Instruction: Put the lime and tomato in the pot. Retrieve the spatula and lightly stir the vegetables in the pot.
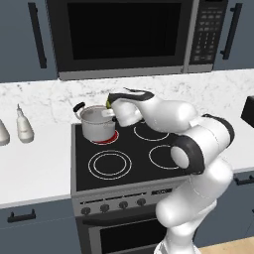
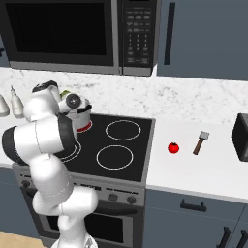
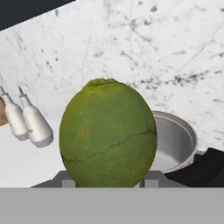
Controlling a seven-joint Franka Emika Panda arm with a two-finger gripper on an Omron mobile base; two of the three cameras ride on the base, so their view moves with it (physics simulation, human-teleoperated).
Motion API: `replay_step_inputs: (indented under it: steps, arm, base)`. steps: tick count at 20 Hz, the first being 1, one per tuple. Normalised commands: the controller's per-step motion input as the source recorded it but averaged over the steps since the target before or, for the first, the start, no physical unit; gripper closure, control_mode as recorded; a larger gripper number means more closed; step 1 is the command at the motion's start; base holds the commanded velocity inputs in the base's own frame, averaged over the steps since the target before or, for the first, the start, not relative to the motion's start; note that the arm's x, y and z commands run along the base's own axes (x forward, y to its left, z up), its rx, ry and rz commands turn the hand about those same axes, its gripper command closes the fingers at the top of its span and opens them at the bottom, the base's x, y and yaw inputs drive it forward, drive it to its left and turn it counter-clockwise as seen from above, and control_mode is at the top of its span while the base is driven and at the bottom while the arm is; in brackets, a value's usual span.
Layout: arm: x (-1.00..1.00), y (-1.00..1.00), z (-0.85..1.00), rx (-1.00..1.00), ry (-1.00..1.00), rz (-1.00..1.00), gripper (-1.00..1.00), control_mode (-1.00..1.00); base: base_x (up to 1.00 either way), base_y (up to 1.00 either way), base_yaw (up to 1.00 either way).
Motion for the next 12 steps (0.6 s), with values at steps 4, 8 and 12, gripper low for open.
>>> replay_step_inputs:
  steps: [4,8,12]
  arm:
    - [0.35,0.52,-0.07,-0.04,0.00,0.00,1.00,-1.00]
    - [0.45,0.35,-0.03,-0.06,0.00,0.00,1.00,-1.00]
    - [0.52,0.24,-0.08,-0.09,0.00,-0.02,1.00,-1.00]
  base:
    - [0.00,0.00,0.00]
    - [0.00,0.00,0.00]
    - [0.00,0.00,0.00]
